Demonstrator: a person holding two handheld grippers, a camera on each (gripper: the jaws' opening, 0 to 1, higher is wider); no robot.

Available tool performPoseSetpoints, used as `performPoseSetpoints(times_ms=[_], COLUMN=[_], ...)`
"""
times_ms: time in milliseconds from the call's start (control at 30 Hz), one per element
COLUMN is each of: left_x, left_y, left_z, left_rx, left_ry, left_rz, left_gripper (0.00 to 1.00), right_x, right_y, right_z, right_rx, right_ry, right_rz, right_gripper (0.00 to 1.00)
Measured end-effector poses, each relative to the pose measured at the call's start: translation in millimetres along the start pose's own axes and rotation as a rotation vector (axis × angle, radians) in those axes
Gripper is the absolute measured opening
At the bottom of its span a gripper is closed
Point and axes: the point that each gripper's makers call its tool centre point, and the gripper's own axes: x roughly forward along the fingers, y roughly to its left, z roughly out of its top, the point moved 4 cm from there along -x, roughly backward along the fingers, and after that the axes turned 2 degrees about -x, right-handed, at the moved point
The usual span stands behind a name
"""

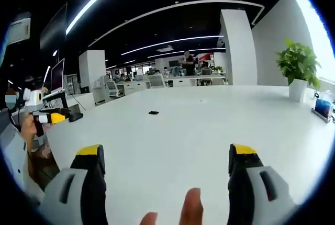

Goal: Snap the two parts of the plastic buckle together until the buckle closes and remains connected.

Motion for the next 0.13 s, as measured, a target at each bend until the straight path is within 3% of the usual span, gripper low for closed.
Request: performPoseSetpoints(times_ms=[133], left_x=[1.6], left_y=[-0.4], left_z=[0.3], left_rx=[0.005], left_ry=[-0.001], left_rz=[-0.002], left_gripper=[0.74], right_x=[1.5], right_y=[4.2], right_z=[0.5], right_rx=[0.005], right_ry=[-0.005], right_rz=[0.019], right_gripper=[0.98])
